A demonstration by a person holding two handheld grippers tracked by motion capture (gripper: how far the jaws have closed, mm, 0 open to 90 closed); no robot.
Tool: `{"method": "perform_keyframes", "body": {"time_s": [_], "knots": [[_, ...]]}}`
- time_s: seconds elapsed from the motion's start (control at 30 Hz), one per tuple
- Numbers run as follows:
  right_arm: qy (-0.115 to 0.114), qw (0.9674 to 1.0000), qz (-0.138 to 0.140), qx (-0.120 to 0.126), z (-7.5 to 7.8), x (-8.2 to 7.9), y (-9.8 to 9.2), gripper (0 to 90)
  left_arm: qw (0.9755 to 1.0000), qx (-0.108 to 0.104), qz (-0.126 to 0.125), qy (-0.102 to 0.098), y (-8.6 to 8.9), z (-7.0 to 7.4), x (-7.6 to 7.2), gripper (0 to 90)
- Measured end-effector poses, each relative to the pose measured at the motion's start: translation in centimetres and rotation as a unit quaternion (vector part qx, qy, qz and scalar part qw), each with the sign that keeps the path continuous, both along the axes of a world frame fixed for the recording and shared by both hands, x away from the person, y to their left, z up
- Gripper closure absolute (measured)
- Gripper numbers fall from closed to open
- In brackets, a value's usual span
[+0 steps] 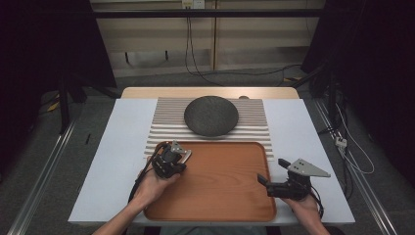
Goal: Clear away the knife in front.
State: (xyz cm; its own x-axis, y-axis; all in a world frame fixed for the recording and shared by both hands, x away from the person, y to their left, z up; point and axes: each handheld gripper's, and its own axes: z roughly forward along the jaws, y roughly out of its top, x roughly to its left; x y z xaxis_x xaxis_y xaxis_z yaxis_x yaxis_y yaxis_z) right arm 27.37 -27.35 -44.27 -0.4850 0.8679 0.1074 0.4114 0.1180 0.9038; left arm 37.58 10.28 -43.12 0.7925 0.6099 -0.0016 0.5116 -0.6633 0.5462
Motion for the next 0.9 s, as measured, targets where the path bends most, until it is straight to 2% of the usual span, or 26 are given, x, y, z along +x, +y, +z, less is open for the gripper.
{"method": "perform_keyframes", "body": {"time_s": [0.33, 0.67, 0.9], "knots": [[0.002, 1.0000, -0.002, 0.000, 0.0, 0.1, -0.1, 2.8, 0.9999, 0.002, 0.015, 0.002, 1.2, 0.1, 0.3, 90.0], [0.002, 1.0000, 0.000, -0.001, 0.0, 0.2, 0.0, 2.8, 0.9996, 0.014, 0.019, 0.013, 1.9, 0.3, 0.8, 90.0], [0.004, 1.0000, -0.002, 0.002, -0.1, 0.2, 0.0, 2.7, 0.9994, 0.022, 0.024, 0.012, 2.2, 0.4, 1.0, 90.0]]}}
